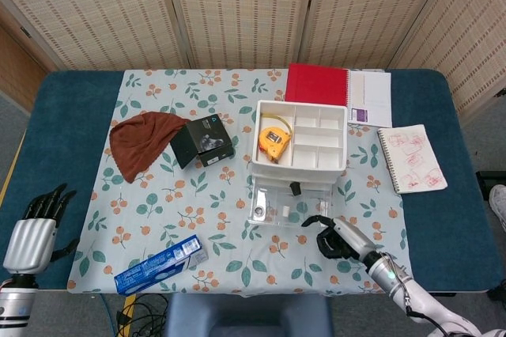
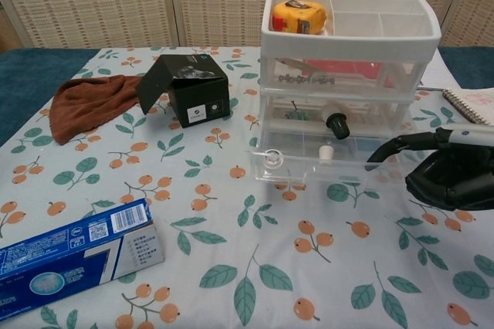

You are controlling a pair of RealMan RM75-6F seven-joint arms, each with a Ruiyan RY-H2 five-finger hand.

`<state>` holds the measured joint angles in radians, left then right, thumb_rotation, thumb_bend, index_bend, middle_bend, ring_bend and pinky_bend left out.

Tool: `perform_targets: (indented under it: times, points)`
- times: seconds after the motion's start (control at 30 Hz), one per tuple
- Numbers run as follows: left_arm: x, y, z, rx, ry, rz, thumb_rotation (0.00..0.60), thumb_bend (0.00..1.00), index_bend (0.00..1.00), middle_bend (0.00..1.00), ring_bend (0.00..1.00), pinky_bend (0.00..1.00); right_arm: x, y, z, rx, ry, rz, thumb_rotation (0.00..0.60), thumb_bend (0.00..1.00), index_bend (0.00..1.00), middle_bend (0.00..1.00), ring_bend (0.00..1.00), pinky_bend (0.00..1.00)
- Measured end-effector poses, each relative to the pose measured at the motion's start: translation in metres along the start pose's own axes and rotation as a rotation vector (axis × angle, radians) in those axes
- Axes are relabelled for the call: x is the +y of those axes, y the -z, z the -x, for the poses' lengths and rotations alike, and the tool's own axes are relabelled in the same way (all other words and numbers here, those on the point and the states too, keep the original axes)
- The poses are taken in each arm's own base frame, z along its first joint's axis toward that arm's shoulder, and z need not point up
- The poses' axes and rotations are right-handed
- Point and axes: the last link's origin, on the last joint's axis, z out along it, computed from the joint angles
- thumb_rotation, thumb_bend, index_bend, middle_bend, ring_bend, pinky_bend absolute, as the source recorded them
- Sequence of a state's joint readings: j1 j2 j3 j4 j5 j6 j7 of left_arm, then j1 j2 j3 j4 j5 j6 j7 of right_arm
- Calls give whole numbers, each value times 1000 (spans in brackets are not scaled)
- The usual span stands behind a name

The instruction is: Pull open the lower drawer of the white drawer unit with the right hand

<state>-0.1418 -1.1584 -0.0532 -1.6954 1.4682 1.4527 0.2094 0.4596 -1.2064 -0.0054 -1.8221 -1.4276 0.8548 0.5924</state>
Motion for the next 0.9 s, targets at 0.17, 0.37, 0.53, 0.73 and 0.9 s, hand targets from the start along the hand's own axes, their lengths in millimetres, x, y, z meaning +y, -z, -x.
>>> perform_targets:
  times: [0.17,0.37,0.53,0.73,0.9]
  points:
    - [1,0,0,2,1,3,600,169,131,82,120,127,1,9,-3,23,2,-9,600,663,113,676,892,965]
    - [1,1,0,3,2,2,600,169,131,82,120,127,2,13,-9,50,5,-17,600,662,44,675,892,965]
    - [0,2,-1,6,4,2,600,169,131,82,120,127,-3,11,-13,60,19,-34,600,663,38,675,892,965]
    - [0,2,-3,14,7,9,600,169,131,82,120,127,-21,8,-25,74,133,-85,600,662,38,675,892,966]
    - [0,2,-4,19,7,12,600,169,132,82,120,127,-44,5,-43,89,351,-117,600,715,56,678,915,993]
